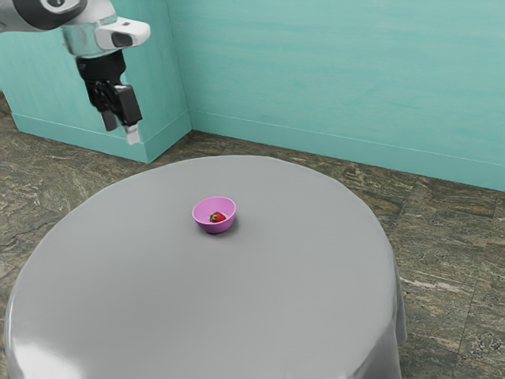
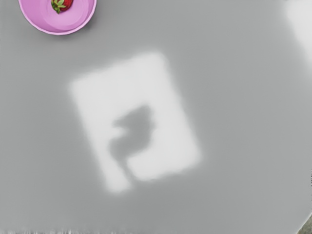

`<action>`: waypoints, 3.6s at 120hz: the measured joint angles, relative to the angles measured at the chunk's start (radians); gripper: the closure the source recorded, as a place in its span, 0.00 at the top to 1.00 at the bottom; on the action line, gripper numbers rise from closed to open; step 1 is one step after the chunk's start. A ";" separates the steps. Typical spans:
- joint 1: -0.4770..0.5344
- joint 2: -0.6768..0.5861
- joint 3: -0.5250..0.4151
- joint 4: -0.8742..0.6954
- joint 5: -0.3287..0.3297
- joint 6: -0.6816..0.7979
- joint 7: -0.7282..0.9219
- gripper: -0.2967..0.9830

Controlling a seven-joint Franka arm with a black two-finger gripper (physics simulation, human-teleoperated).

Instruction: Take strawberry from the bowl

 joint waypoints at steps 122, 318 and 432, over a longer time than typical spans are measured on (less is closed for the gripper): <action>-0.037 0.573 -0.012 0.169 0.005 0.307 0.123 0.77; 0.048 0.840 0.017 0.302 -0.154 0.556 0.495 0.60; 0.060 0.887 0.016 0.332 -0.156 0.613 0.519 0.48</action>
